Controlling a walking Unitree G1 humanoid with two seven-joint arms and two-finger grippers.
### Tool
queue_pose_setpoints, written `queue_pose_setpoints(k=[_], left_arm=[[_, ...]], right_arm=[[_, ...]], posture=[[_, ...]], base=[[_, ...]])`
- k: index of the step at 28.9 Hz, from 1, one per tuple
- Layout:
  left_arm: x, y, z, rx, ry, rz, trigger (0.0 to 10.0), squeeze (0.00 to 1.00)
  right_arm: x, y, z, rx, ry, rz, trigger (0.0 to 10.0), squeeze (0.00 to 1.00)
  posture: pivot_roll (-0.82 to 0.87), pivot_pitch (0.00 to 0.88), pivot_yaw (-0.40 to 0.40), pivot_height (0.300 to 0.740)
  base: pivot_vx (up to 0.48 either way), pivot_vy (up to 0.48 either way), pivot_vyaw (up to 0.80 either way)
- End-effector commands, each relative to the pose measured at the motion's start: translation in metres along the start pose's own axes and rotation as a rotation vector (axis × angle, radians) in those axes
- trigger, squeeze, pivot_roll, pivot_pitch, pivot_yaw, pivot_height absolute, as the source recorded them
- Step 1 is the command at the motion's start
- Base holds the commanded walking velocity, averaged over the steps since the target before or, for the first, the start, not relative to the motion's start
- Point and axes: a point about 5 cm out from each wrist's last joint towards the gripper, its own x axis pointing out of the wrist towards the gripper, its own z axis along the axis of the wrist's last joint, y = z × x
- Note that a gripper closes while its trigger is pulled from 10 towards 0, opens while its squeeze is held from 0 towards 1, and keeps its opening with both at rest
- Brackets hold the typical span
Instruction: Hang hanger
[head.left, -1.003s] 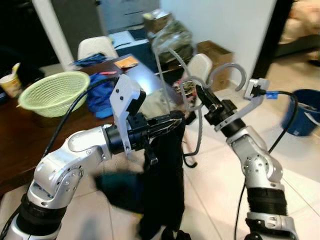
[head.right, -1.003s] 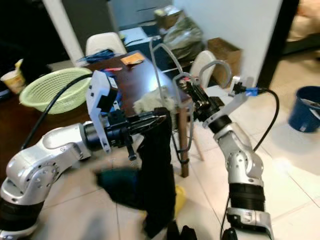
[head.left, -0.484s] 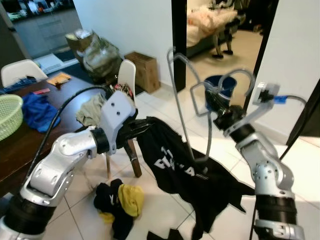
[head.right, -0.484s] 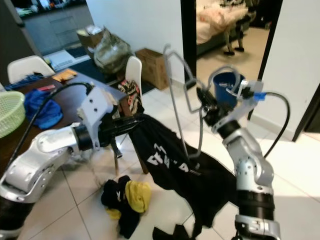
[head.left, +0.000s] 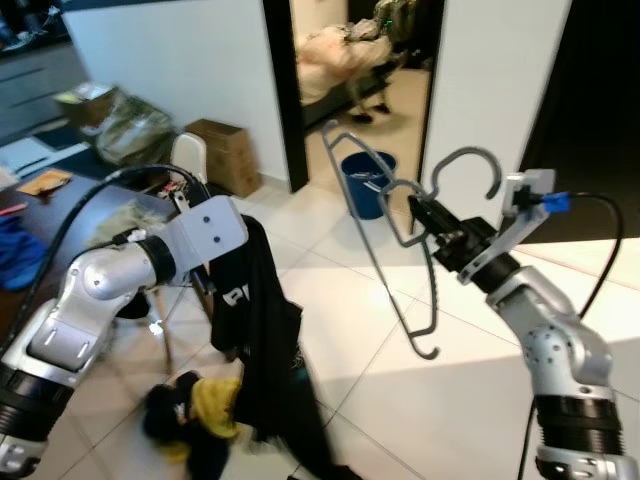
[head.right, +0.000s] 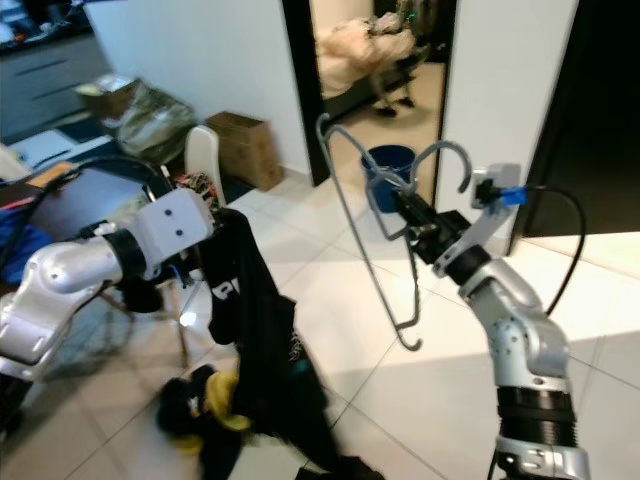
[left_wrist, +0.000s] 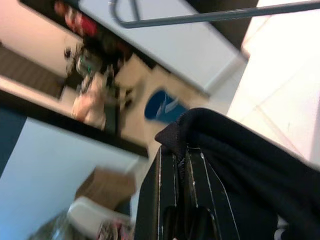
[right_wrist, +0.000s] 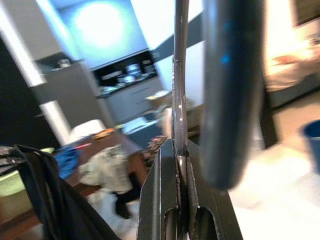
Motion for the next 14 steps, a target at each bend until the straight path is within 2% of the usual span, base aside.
queue_pose_setpoints(k=[1,2,5,9,14], left_arm=[[0.002,0.001,-0.001,-0.05,-0.035,0.035,10.0,0.0],[0.002,0.001,-0.001,-0.05,-0.035,0.035,10.0,0.0],[0.008,0.002,-0.005,-0.181,-0.051,0.117,10.0,0.0],[0.009,0.003,-0.011,-0.247,-0.028,0.166,10.0,0.0],[0.008,0.006,-0.014,-0.244,-0.022,0.178,10.0,0.0]], right_arm=[[0.001,0.006,-0.005,-0.009,0.03,0.027,10.0,0.0],[0.001,0.006,-0.005,-0.009,0.03,0.027,10.0,0.0],[-0.001,0.008,-0.009,-0.028,0.055,0.038,10.0,0.0],[-0.001,0.009,-0.01,-0.034,0.067,0.049,10.0,0.0],[-0.001,0.009,-0.011,-0.046,0.081,0.06,10.0,0.0]], posture=[[-0.05,0.0,0.08,0.74],[-0.05,0.0,0.08,0.74],[-0.06,0.0,0.08,0.74],[-0.06,0.0,0.082,0.74],[-0.06,0.0,0.082,0.74]], base=[[0.0,0.0,-0.8],[0.0,0.0,-0.8],[0.0,0.0,-0.8],[0.0,0.0,-0.8],[0.0,0.0,-0.8]])
